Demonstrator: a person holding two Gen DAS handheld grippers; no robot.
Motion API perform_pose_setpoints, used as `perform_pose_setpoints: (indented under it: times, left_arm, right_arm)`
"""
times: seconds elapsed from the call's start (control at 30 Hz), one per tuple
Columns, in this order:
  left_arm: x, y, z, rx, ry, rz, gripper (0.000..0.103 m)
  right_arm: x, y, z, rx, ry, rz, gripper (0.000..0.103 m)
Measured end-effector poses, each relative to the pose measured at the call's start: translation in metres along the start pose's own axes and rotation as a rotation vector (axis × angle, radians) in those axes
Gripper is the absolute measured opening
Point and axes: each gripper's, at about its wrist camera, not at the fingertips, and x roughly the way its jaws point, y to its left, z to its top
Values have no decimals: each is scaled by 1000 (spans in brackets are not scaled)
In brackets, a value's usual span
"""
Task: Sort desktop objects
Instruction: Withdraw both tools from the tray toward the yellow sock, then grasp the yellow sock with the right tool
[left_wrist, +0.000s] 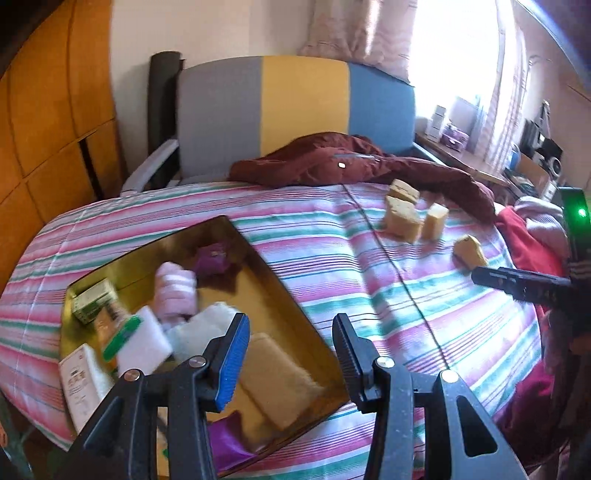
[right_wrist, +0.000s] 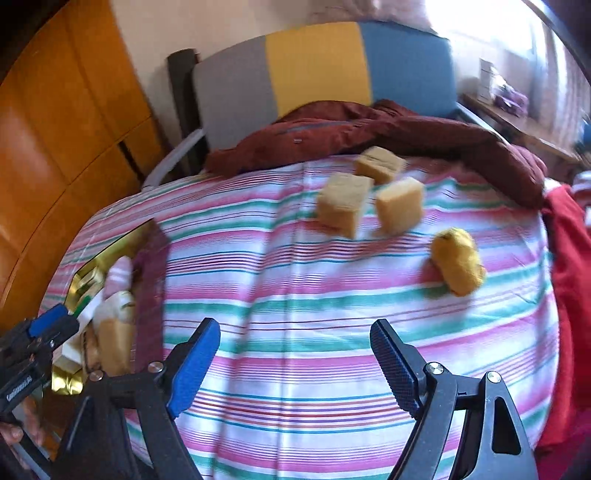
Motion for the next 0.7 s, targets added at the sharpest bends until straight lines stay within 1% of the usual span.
perform_pose_setpoints:
  times: [0.2,0.33,0.5,0.57,0.7]
  left_arm:
    - [13,-23,3,46,28,-40,47]
    - [21,-32,6,62,44,-60,47]
    - [34,-44,12,78,68,-79,47]
    - [39,-49,14,79,80,-94,47]
    - [51,-58,20,83,102,-116,47]
  right_arm:
    - [0,-56,6,112,11,-56,83]
    - [3,-84,16,167,9,-85,83]
    - [19,-106,36,171,20,-139,83]
    - [30,-113,46,160,30,-169,83]
    - [54,-123,61,131,55,-200,83]
